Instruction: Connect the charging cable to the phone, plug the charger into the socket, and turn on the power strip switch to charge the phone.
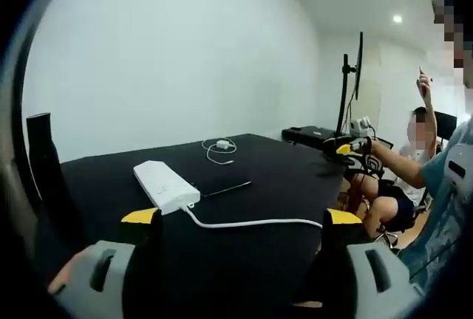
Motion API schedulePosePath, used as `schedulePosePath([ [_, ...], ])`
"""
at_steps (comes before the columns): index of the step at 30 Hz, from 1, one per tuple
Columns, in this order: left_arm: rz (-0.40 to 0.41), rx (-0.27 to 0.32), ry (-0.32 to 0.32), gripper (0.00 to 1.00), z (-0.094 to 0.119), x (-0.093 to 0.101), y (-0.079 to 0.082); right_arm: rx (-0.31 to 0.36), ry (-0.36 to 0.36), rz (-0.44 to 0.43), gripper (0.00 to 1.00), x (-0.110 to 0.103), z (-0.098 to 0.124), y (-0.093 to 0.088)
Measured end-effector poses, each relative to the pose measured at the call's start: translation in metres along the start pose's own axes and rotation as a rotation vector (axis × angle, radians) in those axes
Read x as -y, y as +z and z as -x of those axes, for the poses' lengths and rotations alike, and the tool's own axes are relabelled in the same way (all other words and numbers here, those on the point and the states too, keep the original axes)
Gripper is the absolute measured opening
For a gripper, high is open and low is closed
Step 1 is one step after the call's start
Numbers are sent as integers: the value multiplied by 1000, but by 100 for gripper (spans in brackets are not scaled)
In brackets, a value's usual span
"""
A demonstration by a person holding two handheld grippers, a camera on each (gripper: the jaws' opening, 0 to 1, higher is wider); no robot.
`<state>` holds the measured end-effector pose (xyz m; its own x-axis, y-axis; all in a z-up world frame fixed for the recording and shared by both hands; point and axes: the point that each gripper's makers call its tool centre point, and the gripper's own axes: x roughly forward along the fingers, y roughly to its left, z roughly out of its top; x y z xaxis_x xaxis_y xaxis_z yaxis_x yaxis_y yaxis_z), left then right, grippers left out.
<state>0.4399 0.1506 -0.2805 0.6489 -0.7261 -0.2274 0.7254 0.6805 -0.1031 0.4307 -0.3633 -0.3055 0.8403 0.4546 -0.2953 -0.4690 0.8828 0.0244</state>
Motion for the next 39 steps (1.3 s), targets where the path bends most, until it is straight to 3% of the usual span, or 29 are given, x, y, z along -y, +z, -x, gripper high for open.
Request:
schedulePosePath([
  [13,-8,-13,-10,84,-3,0,-6,-44,86,-2,68,-29,-63,7],
  [23,-27,-32,-25,83,-6,2,-13,-62,123,-27,66,-32,-120,12],
  [29,-40,-49,-35,83,-10,1,-20,-8,228,-9,67,-55,-151,27],
  [31,-37,-50,-37,83,-11,-1,-22,-30,267,-70,67,-62,-162,27],
  [35,-25,-49,-43,83,-14,-6,-27,-133,358,-291,62,-79,-188,15],
  [38,-20,-49,-48,82,-15,-9,-29,-164,384,-378,58,-94,-204,10],
  [39,-21,-49,-53,82,-17,-10,-29,-157,388,-368,59,-100,-211,10],
])
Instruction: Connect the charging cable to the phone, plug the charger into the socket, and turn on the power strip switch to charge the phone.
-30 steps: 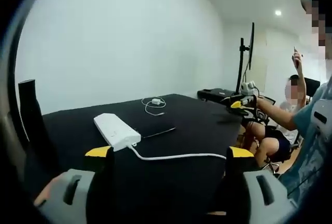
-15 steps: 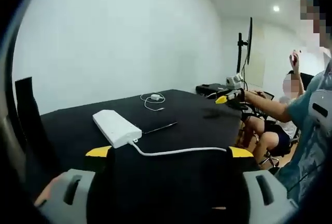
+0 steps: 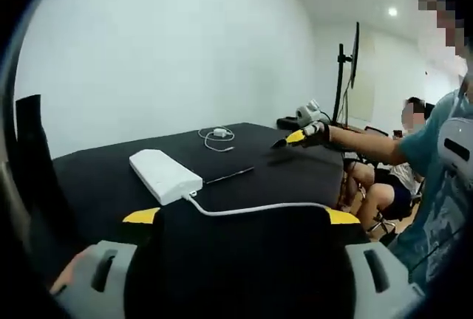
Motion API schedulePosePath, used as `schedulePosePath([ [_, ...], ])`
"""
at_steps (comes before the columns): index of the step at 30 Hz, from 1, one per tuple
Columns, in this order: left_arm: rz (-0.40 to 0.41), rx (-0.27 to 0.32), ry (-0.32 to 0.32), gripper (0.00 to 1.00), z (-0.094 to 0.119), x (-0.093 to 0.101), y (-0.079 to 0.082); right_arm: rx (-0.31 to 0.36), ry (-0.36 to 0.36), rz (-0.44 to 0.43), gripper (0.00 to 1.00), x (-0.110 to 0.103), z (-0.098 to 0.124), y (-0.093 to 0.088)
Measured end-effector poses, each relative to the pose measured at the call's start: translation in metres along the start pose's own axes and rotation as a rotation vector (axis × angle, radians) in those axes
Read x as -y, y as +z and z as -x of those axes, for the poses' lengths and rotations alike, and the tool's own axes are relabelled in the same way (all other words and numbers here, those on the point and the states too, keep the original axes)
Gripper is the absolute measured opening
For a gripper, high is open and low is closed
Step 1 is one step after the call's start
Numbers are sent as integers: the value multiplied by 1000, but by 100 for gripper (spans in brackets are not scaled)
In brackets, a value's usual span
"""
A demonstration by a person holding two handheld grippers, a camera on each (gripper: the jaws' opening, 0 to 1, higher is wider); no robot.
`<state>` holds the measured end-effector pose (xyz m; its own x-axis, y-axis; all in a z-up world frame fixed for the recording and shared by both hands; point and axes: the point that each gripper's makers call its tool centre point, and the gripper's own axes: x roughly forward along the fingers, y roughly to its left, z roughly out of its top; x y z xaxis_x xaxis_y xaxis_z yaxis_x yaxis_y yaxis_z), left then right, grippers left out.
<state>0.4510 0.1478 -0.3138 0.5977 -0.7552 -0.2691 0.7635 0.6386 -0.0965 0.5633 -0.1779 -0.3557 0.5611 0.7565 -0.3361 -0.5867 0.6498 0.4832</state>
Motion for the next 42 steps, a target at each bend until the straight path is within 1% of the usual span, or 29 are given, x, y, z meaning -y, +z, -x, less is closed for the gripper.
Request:
schedulePosePath([
  [1,-5,-3,-6,82,-2,0,0,18,23,51,61,-6,-5,3],
  [3,-40,-14,-33,82,-10,0,5,51,6,172,62,-12,-10,6],
  [4,-55,-2,-76,83,-19,0,15,30,1,171,61,-18,-13,1],
  [6,-15,38,-140,85,-33,0,36,26,-6,190,60,-26,-16,-4],
  [7,9,64,-211,86,-43,2,53,24,-18,217,60,-30,-17,-7],
  [8,20,75,-262,85,-50,3,63,22,-26,217,60,-34,-18,-10],
  [9,58,87,-318,85,-61,3,77,3,-37,194,61,-38,-19,-17],
  [10,65,80,-348,86,-69,2,84,-24,-34,156,63,-43,-19,-25],
  [11,68,87,-394,88,-83,2,95,-40,-68,64,66,-45,-21,-33],
  [12,71,85,-425,92,-92,2,100,-21,-61,34,66,-46,-22,-33],
  [13,91,76,-469,96,-105,5,106,16,-69,-47,64,-50,-23,-33],
  [14,90,65,-487,94,-114,3,108,44,-83,-127,64,-48,-24,-31],
  [15,87,36,-527,95,-127,5,108,100,-71,-213,64,-51,-23,-27],
  [16,71,5,-550,96,-135,4,104,132,-80,-291,64,-49,-22,-25],
  [18,20,-91,-593,95,-153,4,87,226,-94,-409,64,-46,-17,-18],
  [19,10,-107,-602,95,-156,4,84,257,-93,-452,64,-45,-15,-15],
  [20,-9,-153,-641,94,-163,6,76,292,-85,-514,64,-46,-13,-13],
  [21,-19,-190,-668,93,-167,7,69,314,-88,-547,64,-45,-12,-12],
  [22,-35,-250,-689,93,-175,6,60,346,-99,-585,64,-44,-11,-10],
  [24,-76,-315,-707,92,-187,4,49,345,-103,-604,63,-46,-13,-12],
  [26,-87,-341,-716,91,-200,2,47,355,-120,-614,63,-51,-17,-11],
  [28,-95,-359,-738,90,-206,4,46,359,-131,-621,63,-52,-22,-10],
  [30,-125,-395,-766,82,-211,8,42,373,-149,-649,63,-51,-28,-9],
  [31,-148,-431,-784,78,-212,11,37,390,-158,-675,63,-51,-31,-8],
  [32,-151,-441,-791,75,-213,12,34,403,-163,-695,63,-50,-34,-7],
  [34,-165,-434,-798,79,-220,15,31,436,-161,-725,63,-48,-39,-3],
  [37,-188,-450,-793,81,-228,11,22,491,-131,-780,63,-49,-46,2],
  [40,-223,-531,-760,85,-237,-2,1,504,-131,-798,61,-46,-51,2],
  [42,-231,-551,-757,86,-245,-10,-4,497,-132,-805,61,-47,-56,0],
])
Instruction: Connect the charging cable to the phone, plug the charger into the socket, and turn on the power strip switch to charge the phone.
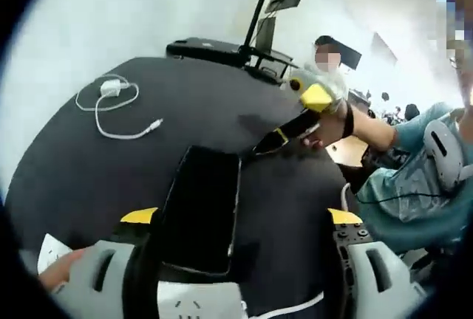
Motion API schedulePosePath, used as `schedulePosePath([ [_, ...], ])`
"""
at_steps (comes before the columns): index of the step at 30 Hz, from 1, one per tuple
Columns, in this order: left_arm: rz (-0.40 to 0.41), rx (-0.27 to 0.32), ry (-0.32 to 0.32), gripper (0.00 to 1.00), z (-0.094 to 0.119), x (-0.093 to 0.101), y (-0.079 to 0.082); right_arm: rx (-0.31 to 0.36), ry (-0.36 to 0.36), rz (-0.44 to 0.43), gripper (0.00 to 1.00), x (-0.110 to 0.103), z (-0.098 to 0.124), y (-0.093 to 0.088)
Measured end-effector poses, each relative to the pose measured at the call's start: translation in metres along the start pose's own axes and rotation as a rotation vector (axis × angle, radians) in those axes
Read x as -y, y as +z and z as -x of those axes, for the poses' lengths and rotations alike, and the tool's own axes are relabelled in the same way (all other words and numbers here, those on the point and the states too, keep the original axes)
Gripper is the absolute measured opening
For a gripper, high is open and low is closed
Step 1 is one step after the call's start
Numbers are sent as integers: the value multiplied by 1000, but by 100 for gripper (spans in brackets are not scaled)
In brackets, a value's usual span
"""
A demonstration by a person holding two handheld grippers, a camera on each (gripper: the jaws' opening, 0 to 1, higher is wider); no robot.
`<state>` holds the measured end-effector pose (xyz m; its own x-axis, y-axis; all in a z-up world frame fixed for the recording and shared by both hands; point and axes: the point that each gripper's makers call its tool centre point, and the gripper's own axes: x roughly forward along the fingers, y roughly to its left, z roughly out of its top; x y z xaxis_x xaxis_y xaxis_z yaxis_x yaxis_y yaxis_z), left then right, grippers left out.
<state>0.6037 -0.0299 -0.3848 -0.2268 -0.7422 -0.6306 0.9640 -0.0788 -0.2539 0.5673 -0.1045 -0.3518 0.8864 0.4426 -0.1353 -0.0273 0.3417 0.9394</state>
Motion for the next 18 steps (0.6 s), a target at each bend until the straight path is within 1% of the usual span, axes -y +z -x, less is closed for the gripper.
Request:
schedulePosePath([
  [3,25,-6,-18,89,-6,-7,-6,-11,-18,-12,61,5,-1,-6],
  [6,40,-7,-34,92,-10,-13,-8,-21,-49,-24,61,10,-3,-11],
  [7,49,-22,-45,93,-13,-15,-10,-23,-52,-26,61,11,-4,-12],
  [9,55,-19,-64,92,-12,-16,-7,-28,-70,-48,62,14,-8,-14],
  [11,80,-24,-102,95,-11,-13,-4,-20,-91,-56,62,16,-14,-13],
  [12,78,-30,-117,96,-12,-10,-4,-15,-115,-64,62,21,-17,-11],
  [14,64,-52,-110,96,-12,-9,-6,5,-148,-66,59,29,-19,-4],
  [15,58,-63,-106,96,-13,-8,-7,11,-171,-66,58,31,-19,-4],
  [16,44,-93,-108,96,-12,-5,-10,15,-182,-55,58,32,-19,-4],
  [17,42,-102,-110,96,-13,-3,-10,26,-210,-48,58,34,-17,-7],
  [18,39,-115,-109,96,-14,-2,-11,30,-220,-46,57,34,-17,-8],
])
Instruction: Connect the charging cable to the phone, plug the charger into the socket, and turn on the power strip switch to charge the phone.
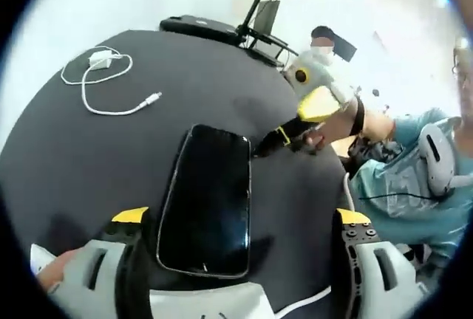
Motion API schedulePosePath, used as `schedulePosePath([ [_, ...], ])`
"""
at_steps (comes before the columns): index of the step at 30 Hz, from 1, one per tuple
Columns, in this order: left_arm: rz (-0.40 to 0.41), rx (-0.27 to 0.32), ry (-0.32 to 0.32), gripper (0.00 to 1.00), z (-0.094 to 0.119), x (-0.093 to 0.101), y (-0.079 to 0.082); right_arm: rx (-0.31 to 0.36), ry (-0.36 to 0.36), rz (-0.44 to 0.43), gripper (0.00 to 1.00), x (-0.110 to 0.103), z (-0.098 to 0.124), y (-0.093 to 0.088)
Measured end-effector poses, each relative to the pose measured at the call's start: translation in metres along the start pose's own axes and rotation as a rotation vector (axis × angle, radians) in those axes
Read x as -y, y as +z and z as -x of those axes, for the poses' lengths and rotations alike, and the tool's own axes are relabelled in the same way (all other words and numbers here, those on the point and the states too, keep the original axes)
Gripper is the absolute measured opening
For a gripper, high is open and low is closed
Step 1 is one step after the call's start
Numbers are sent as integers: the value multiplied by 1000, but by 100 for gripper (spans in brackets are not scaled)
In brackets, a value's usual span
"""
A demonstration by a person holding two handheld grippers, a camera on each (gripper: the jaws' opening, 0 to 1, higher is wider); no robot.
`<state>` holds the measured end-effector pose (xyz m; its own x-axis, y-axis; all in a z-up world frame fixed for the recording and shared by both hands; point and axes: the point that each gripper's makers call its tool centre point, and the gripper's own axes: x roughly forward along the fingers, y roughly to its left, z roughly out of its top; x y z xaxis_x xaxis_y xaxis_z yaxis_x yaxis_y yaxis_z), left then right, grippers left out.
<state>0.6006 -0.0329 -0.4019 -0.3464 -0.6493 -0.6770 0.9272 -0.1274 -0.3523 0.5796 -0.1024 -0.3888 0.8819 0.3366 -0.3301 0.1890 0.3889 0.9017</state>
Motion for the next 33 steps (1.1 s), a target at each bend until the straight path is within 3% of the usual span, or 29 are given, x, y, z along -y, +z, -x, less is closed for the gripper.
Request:
schedulePosePath([
  [7,-9,-43,23,96,-1,-1,-3,-1,-107,17,54,-4,-15,-4],
  [10,-8,-49,24,96,-1,-1,-3,-46,-188,110,51,-1,-20,-9],
  [12,-8,-53,25,96,-2,-1,-3,-41,-180,100,53,-6,-25,-9],
  [14,-9,-53,26,96,-2,-1,-3,3,-147,34,55,-10,-31,-3],
  [20,-6,-48,27,96,-2,0,-3,37,-136,-16,43,-4,-41,4],
  [27,7,-28,24,96,-2,-1,-2,28,-111,-23,36,-5,-56,9],
  [30,10,-17,23,96,-2,-1,-1,7,-120,21,28,0,-61,8],
  [33,12,-13,22,96,-2,-2,-1,-7,-118,51,27,-3,-66,9],
])
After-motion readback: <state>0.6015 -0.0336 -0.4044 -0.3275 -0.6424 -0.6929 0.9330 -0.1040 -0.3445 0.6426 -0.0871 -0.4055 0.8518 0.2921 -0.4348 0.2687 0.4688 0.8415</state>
